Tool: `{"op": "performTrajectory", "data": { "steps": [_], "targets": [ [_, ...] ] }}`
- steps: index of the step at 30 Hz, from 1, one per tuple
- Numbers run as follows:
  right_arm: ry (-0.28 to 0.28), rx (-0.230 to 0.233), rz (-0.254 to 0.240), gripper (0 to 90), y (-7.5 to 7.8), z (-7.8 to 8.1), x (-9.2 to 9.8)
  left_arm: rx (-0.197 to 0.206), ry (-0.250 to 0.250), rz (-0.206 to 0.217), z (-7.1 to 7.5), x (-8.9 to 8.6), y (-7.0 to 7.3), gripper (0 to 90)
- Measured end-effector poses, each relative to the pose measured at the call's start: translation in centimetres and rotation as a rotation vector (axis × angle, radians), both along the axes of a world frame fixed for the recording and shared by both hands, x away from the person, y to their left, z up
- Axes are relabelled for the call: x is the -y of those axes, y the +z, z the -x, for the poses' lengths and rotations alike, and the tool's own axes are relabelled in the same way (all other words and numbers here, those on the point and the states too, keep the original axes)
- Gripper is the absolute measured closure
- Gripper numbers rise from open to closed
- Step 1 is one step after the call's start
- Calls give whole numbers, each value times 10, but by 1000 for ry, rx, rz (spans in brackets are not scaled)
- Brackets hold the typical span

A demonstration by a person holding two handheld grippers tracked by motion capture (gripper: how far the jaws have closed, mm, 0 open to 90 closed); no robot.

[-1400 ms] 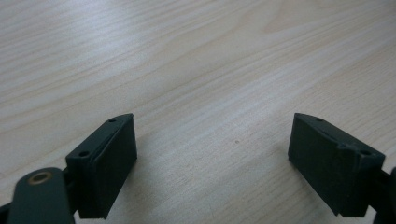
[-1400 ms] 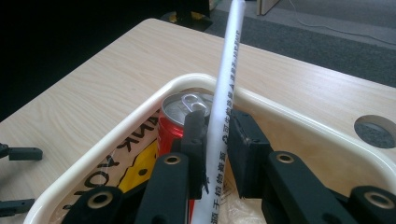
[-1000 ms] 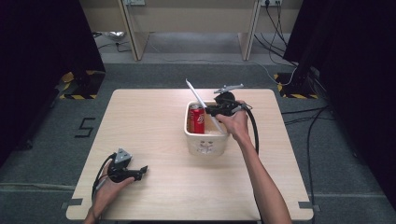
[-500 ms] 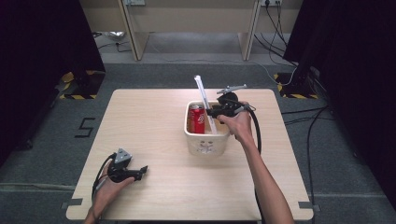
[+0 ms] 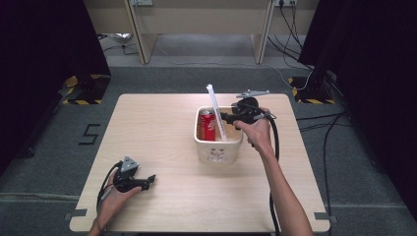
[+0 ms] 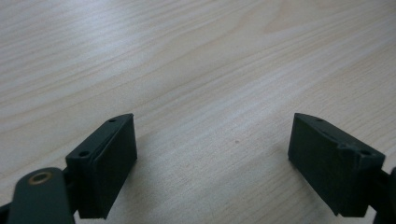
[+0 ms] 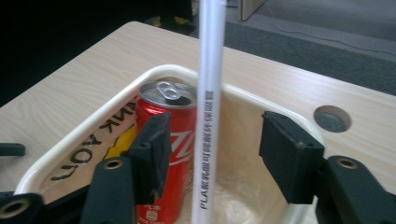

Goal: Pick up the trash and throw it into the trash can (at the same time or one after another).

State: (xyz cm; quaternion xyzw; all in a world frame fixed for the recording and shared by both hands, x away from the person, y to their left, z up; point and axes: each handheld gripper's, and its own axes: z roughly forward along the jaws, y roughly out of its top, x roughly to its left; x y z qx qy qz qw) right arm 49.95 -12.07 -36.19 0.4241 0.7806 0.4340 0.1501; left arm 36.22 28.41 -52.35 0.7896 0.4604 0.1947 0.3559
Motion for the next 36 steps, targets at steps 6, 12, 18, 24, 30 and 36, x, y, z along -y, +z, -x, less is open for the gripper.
{"op": "performTrajectory", "data": {
  "steps": [6,12,18,24,30,36],
  "targets": [
    [-43,48,34,338,5,6,9,0,0,0,0,0,0,146],
    [-93,21,-2,218,4,11,21,2,1,1,0,0,0,146],
    [-119,36,-8,241,-2,15,36,1,1,1,0,0,0,146],
    [-149,44,-24,221,-6,20,49,2,1,1,0,0,0,146],
    [-159,54,-29,221,-9,27,59,2,1,0,0,0,0,146],
    [-169,59,-40,220,-12,31,68,2,1,1,0,0,0,146]
  ]
}}
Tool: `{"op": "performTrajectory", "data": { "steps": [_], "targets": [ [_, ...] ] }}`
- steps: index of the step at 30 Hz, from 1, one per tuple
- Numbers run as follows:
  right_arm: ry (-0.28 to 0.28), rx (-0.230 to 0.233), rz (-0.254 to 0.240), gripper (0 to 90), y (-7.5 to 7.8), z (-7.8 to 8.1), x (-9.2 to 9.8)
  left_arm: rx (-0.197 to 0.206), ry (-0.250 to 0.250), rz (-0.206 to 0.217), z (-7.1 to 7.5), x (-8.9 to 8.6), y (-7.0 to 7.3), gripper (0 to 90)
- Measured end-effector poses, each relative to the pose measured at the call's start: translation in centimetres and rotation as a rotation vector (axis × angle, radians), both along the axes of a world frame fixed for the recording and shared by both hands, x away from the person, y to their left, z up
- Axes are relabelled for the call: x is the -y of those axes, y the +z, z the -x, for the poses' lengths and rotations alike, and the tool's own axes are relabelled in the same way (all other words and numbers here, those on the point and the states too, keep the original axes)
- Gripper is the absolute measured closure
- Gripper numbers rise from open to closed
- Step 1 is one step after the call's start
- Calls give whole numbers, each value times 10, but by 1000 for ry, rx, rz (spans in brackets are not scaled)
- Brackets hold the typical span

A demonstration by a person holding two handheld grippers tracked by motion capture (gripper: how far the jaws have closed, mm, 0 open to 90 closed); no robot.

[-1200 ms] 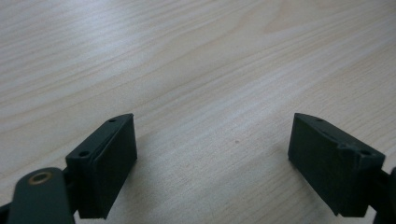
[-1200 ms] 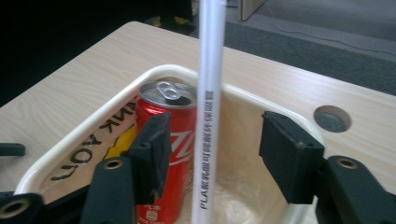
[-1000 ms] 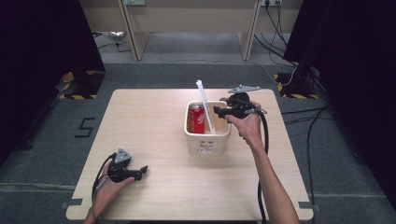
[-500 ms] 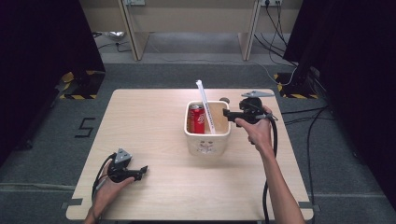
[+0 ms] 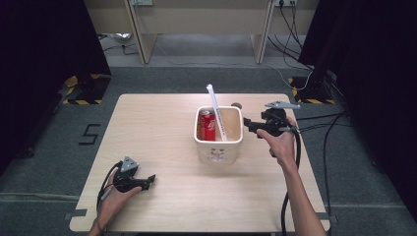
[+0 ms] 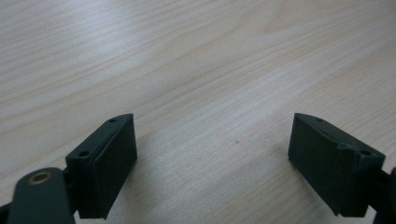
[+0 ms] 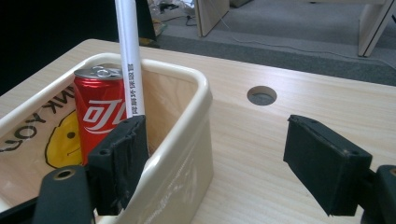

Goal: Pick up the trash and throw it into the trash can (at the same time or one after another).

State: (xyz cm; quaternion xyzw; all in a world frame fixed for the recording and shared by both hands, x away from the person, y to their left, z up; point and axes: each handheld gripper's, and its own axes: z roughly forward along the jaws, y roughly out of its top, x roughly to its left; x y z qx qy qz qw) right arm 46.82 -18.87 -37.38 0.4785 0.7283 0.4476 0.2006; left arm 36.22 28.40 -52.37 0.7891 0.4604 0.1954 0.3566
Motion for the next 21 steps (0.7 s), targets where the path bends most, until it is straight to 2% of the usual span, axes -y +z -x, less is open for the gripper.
{"op": "performTrajectory", "data": {
  "steps": [14,21],
  "targets": [
    [-13,6,-15,208,-7,10,14,0,0,0,0,0,0,146],
    [-23,3,-17,170,-12,15,19,0,0,0,0,0,0,146]
  ]
}}
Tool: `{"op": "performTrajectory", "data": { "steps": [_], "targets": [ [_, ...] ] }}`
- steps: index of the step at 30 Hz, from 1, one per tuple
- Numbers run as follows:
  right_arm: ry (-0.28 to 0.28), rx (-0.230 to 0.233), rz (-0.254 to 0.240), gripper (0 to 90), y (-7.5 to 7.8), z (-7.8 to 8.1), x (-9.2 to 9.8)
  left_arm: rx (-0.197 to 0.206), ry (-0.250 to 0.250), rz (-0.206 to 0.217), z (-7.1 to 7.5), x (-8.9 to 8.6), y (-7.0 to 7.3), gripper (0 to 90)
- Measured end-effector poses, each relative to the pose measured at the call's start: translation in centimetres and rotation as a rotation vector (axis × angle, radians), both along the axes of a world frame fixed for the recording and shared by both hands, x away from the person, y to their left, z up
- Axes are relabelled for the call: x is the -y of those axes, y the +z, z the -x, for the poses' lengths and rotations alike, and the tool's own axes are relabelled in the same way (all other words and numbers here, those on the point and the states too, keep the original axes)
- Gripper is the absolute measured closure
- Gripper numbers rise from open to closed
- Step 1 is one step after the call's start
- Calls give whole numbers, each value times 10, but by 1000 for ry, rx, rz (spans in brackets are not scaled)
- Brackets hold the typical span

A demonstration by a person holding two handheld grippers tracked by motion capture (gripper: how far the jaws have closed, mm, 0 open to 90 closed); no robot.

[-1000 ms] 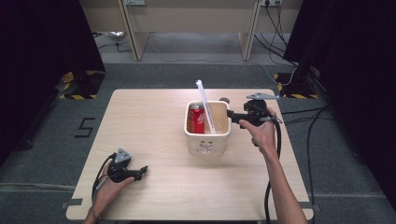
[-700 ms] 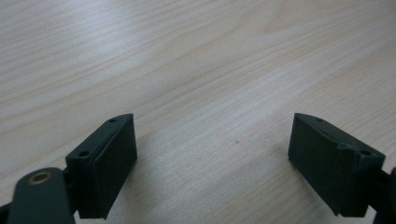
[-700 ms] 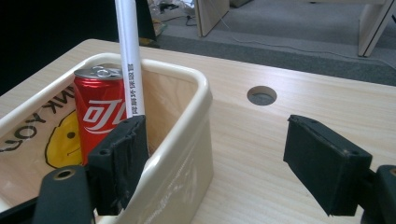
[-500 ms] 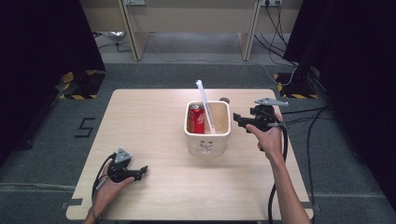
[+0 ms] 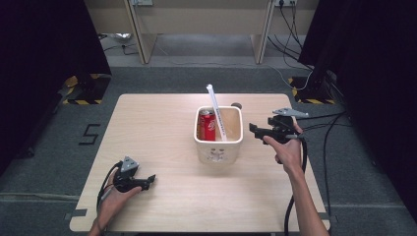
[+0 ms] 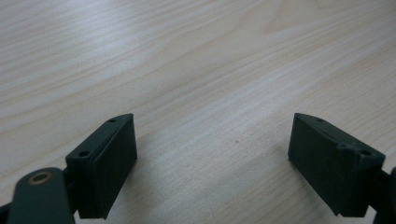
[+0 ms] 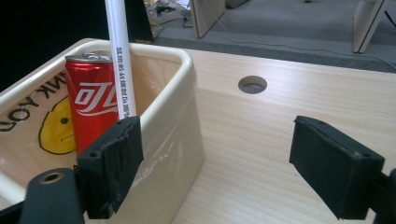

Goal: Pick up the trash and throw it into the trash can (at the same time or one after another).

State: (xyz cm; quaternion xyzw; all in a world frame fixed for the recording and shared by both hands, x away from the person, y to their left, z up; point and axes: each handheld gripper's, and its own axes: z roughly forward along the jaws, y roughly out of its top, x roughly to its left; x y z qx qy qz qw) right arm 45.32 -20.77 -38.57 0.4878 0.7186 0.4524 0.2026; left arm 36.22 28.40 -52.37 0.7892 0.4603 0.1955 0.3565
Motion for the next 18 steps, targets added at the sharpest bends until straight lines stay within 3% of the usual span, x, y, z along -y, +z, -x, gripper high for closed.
{"op": "performTrajectory", "data": {
  "steps": [9,18],
  "targets": [
    [-2,0,-2,166,-5,6,6,-1,-1,-3,0,0,0,146],
    [0,11,33,165,-4,12,7,-1,-2,-3,0,0,0,146]
  ]
}}
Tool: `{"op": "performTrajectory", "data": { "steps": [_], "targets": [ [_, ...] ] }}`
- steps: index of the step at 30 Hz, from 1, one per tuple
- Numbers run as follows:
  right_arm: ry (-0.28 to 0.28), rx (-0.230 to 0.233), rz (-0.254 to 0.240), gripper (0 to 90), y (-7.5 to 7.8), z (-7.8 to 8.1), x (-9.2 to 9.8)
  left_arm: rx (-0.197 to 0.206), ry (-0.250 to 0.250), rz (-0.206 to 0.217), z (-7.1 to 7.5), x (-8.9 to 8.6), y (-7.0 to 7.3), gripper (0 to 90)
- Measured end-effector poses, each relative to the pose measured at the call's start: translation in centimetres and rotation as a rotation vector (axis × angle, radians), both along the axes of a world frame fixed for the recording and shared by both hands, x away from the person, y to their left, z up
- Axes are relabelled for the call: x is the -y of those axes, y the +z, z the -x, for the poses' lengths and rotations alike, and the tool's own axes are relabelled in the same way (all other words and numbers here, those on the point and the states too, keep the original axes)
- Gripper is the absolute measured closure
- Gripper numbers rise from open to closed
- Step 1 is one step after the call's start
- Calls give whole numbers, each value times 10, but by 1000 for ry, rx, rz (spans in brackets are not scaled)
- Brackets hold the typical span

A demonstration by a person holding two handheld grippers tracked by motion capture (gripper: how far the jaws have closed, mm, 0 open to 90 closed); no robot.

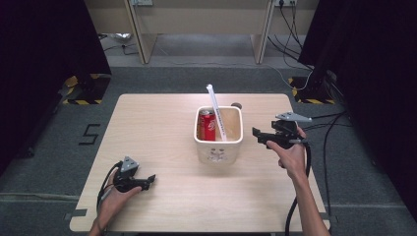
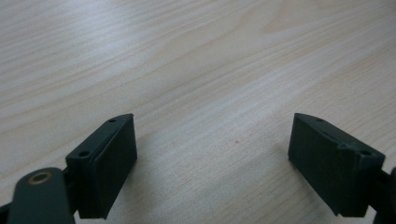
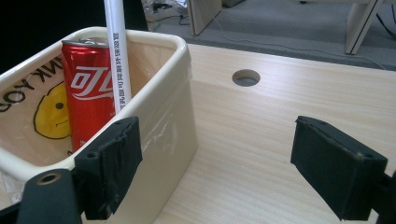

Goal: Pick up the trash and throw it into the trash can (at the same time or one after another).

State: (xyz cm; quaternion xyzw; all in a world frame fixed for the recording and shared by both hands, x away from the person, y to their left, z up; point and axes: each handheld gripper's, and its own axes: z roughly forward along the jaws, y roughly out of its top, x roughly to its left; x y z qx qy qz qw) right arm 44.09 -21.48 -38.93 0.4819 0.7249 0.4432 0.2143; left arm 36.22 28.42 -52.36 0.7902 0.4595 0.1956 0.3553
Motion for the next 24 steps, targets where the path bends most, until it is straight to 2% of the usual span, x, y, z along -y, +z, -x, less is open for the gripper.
{"op": "performTrajectory", "data": {
  "steps": [7,13,15,17,19,24],
  "targets": [
    [3,23,49,165,0,5,-2,0,3,4,0,0,0,146],
    [8,10,36,166,-8,10,-1,0,3,4,0,0,0,146],
    [9,7,49,165,-10,11,-1,1,3,4,0,0,0,146],
    [4,16,66,165,-10,14,-1,0,3,4,0,0,0,146],
    [5,29,58,166,-9,17,-2,0,3,4,0,0,0,146],
    [23,25,62,166,-12,24,-4,0,3,4,0,0,0,146]
  ]
}}
